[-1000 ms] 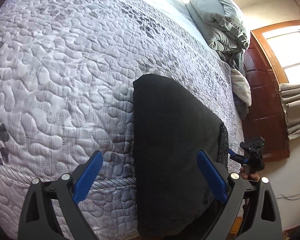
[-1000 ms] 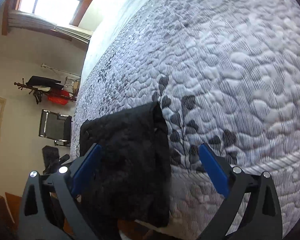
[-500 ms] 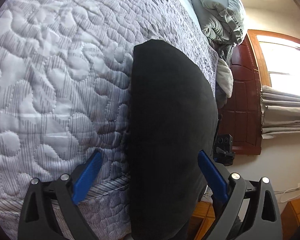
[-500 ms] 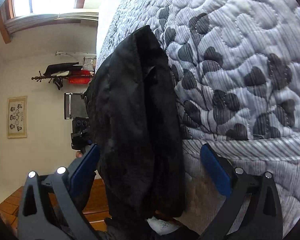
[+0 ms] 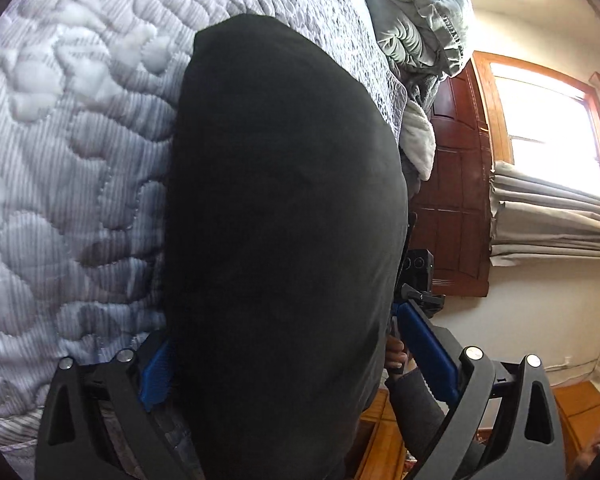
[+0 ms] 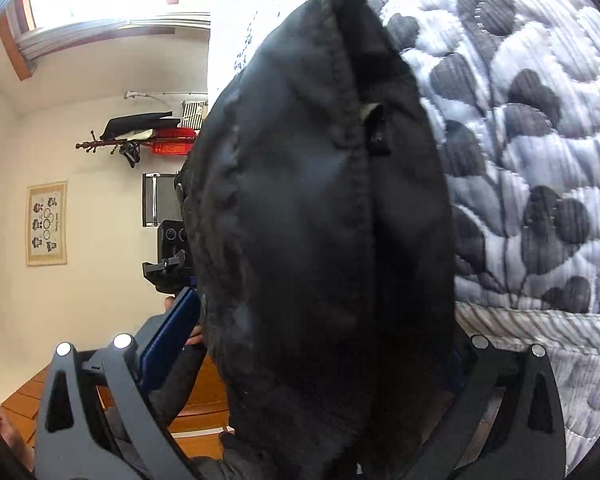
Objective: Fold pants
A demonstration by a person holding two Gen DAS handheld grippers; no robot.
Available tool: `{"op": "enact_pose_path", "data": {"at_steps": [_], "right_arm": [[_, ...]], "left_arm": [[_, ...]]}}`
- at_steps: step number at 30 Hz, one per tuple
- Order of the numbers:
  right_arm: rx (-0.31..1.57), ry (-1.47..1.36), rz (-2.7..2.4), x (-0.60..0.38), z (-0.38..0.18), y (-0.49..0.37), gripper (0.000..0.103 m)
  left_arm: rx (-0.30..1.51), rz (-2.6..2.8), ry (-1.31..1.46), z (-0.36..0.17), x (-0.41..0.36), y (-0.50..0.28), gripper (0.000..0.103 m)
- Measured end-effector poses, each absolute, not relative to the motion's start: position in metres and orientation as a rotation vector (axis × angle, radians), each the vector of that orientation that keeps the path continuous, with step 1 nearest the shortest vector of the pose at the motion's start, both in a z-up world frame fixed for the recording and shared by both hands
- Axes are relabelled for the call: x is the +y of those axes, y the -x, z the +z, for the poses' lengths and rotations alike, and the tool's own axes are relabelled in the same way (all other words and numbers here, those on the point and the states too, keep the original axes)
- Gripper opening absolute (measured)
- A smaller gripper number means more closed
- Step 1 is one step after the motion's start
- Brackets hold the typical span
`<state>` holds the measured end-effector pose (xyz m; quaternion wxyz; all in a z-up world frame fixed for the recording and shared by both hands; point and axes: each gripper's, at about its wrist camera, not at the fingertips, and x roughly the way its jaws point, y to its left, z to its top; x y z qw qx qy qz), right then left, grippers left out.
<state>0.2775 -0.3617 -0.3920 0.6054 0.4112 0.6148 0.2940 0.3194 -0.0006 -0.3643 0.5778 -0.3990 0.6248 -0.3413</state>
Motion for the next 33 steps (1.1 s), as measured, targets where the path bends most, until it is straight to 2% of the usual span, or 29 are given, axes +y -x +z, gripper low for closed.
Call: {"op": "enact_pose_path", "data": {"at_steps": [3, 5, 7, 8, 9, 10, 13, 15, 24, 33], "right_arm": [[1.424, -0.951, 0.685, -0.357, -0.393, -0.280, 0.101], [1.416, -0.946, 0.688, -0.354, -0.393, -0.280, 0.101], [1.402, -0.916, 0.689, -0.352, -0.392, -0.277, 0.098], [1.396, -0.889, 0.686, -0.350, -0.390, -0.277, 0.094], [1.399, -0.864, 0.674, -0.350, -0.387, -0.275, 0.079], [1.396, -0.868, 0.672, -0.350, -0.386, -0.274, 0.070], [1.370, -0.869, 0.681, -0.348, -0.378, -0.270, 0.054], [1.360, -0.851, 0.688, -0.345, -0.370, -0.268, 0.049], [1.320, -0.791, 0.741, -0.322, -0.330, -0.291, 0.045], [1.305, -0.716, 0.780, -0.286, -0.305, -0.394, 0.045]], "left_arm": [[1.467, -0.753, 0.905, -0.366, -0.002, -0.315, 0.089], [1.469, -0.732, 0.935, -0.367, 0.000, -0.312, 0.077], [1.464, -0.711, 0.929, -0.367, 0.001, -0.309, 0.070], [1.464, -0.702, 0.925, -0.368, 0.001, -0.307, 0.065], [1.461, -0.693, 0.917, -0.366, 0.001, -0.306, 0.060], [1.453, -0.688, 0.909, -0.364, 0.001, -0.306, 0.058], [1.437, -0.681, 0.859, -0.354, -0.001, -0.305, 0.045], [1.432, -0.676, 0.835, -0.347, -0.001, -0.306, 0.039], [1.383, -0.672, 0.764, -0.309, 0.019, -0.318, 0.033], [1.316, -0.623, 0.742, -0.275, 0.065, -0.392, 0.033]]}}
